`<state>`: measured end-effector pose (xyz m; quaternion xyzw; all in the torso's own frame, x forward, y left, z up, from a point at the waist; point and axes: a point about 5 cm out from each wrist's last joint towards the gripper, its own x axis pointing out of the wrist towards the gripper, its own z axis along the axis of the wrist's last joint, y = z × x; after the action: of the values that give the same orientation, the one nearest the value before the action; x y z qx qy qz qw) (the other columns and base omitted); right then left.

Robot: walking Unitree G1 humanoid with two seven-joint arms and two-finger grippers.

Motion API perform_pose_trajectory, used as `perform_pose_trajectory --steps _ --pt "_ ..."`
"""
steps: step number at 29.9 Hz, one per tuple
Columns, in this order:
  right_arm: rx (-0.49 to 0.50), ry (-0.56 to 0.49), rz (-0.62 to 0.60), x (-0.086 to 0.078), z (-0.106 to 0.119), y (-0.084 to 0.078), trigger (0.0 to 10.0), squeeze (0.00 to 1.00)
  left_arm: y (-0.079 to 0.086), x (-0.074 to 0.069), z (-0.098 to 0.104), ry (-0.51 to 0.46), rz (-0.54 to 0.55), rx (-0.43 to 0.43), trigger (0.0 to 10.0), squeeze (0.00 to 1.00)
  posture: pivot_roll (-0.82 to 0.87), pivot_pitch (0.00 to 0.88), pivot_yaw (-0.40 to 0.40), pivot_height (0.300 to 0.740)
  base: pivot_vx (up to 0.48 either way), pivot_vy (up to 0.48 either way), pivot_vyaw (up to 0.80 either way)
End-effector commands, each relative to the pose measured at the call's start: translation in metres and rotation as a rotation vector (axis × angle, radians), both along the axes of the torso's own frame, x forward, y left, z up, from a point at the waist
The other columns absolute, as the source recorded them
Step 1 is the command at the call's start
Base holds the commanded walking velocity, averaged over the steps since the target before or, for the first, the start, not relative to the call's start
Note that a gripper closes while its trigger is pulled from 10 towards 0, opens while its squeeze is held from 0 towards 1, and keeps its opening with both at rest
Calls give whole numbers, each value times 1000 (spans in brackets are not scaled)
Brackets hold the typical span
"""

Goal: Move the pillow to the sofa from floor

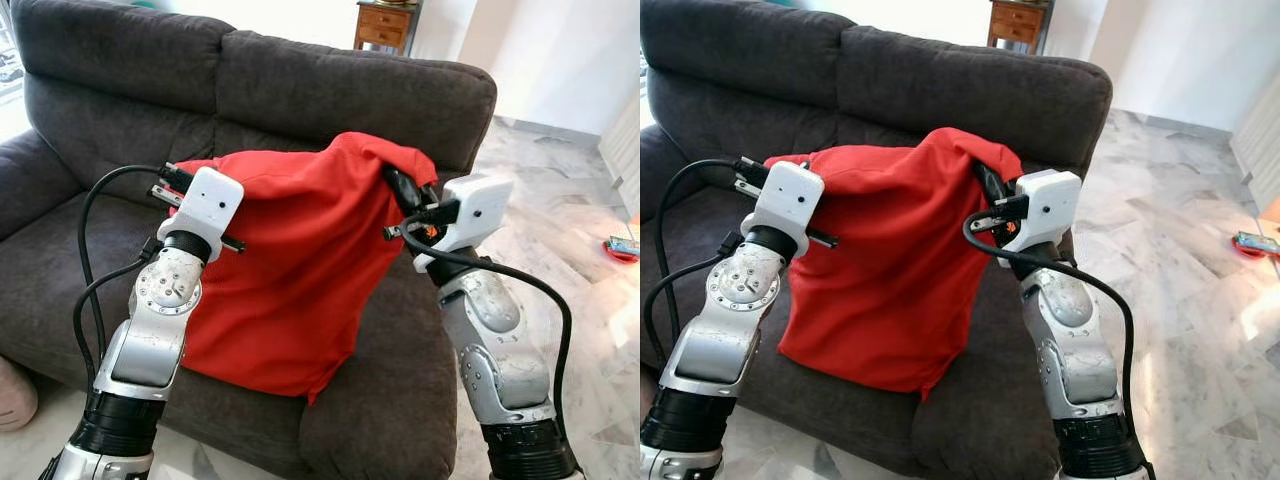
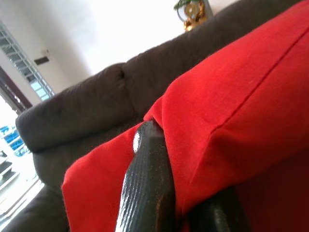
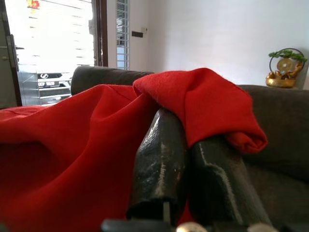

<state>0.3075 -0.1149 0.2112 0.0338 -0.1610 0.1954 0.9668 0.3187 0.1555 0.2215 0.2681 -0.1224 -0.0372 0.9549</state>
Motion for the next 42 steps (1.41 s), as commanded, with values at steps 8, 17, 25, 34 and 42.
perform_pose_trajectory --steps 8,17,25,34,42 --pt "-22 19 21 -2 -4 2 10000 0 -4 -2 -12 52 6 53 10000 0 9 47 -87 740 0 0 0" --pt "-32 30 59 -3 -5 6 10000 1000 -3 -1 -8 34 17 44 10000 1000 9 46 -88 740 0 0 0" --pt "-61 34 23 -1 -8 3 10000 0 -6 -1 -7 28 8 34 10000 1000 10 45 -87 740 0 0 0" --pt "-53 32 27 -2 -8 3 10000 0 -7 -2 -7 24 5 28 10000 1000 11 45 -87 740 0 0 0" --pt "-35 26 28 -1 -6 3 10000 1000 -7 -1 -5 15 9 23 10000 1000 10 43 -87 740 0 0 0"
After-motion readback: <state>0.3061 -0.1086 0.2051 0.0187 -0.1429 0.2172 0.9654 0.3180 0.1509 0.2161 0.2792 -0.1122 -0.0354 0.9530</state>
